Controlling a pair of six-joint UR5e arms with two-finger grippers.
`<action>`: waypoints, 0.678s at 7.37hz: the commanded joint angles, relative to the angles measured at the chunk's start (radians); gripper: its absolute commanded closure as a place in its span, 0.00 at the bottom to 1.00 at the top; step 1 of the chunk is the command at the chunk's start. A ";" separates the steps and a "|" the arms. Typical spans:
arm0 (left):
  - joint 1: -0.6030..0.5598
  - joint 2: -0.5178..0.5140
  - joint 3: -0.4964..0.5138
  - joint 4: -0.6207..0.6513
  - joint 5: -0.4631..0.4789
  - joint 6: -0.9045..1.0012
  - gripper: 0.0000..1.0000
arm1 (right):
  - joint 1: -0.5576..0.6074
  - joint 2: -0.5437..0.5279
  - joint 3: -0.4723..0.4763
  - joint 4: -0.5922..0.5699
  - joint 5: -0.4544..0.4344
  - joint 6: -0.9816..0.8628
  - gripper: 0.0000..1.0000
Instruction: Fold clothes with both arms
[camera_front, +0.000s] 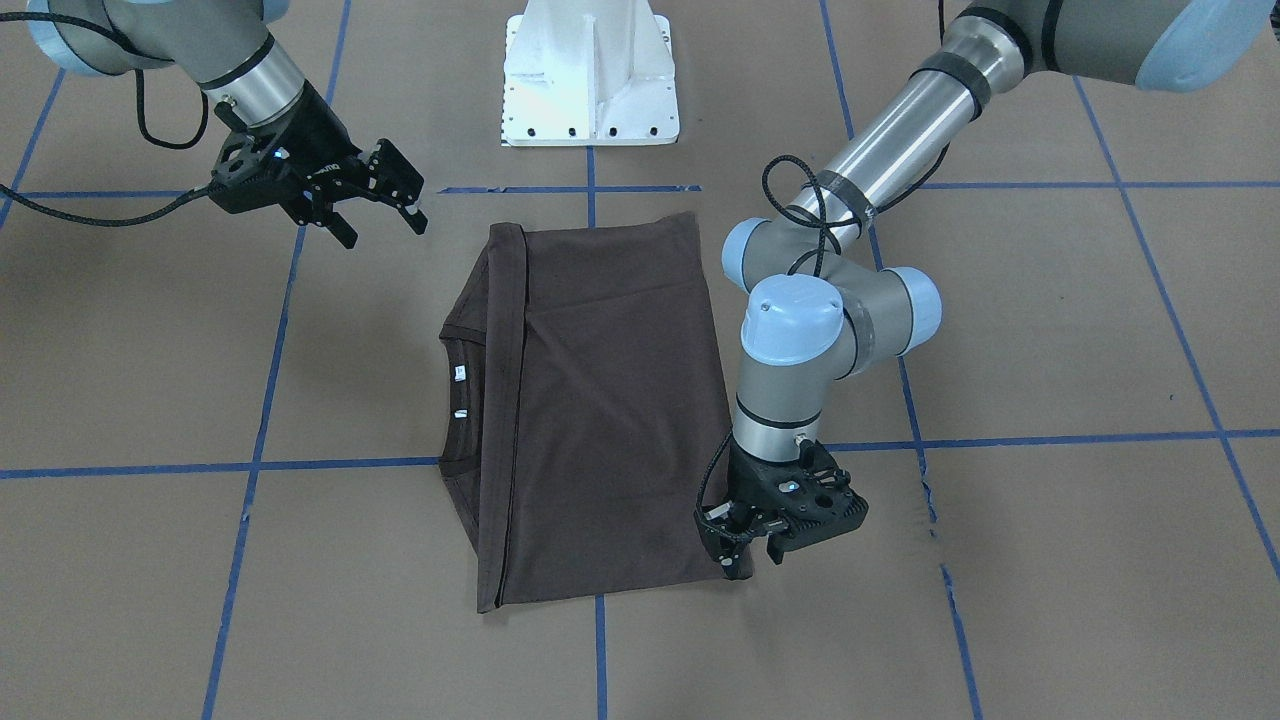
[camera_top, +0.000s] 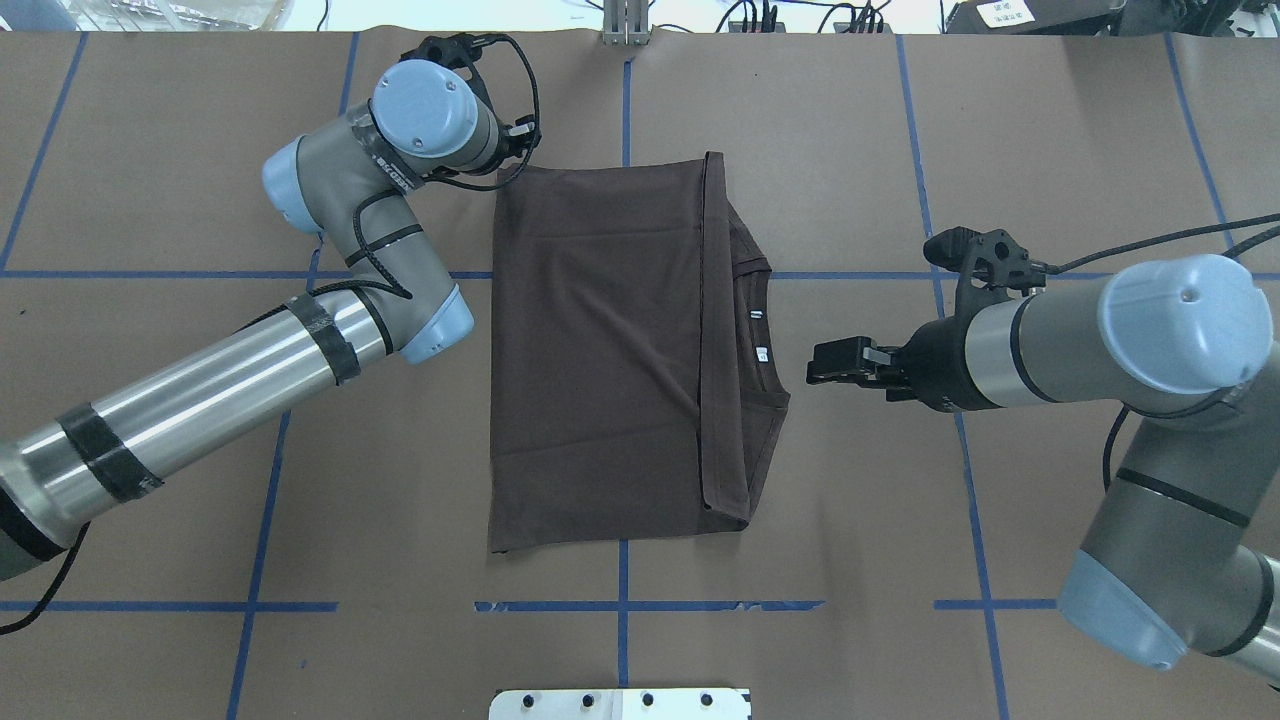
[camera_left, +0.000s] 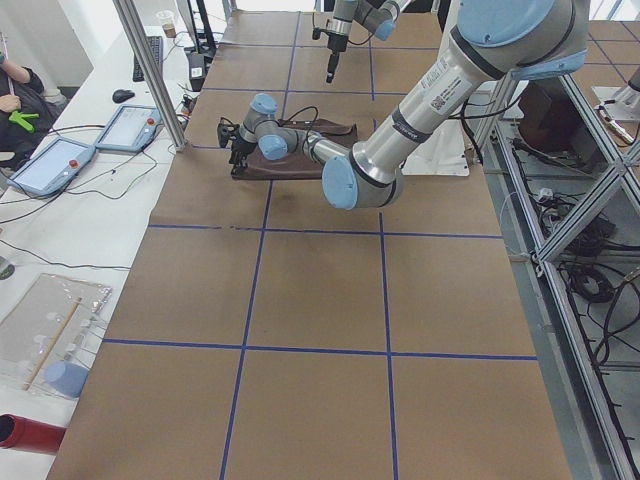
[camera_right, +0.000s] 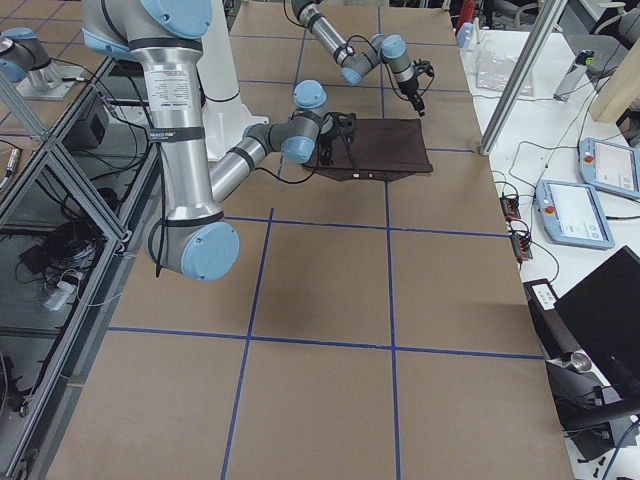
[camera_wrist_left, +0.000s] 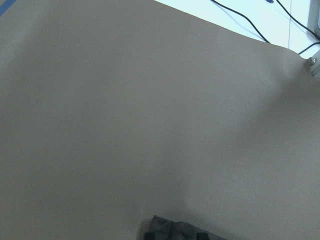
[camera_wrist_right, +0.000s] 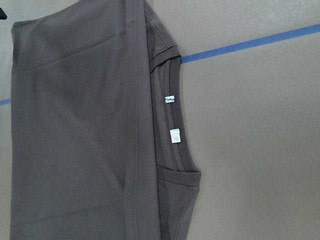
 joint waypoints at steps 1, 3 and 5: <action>-0.040 0.041 -0.122 0.111 -0.107 0.054 0.00 | -0.007 0.124 -0.043 -0.191 -0.010 -0.078 0.00; -0.042 0.155 -0.439 0.326 -0.111 0.110 0.00 | -0.074 0.331 -0.118 -0.488 -0.120 -0.178 0.00; -0.040 0.218 -0.598 0.397 -0.167 0.112 0.00 | -0.142 0.416 -0.256 -0.529 -0.125 -0.183 0.00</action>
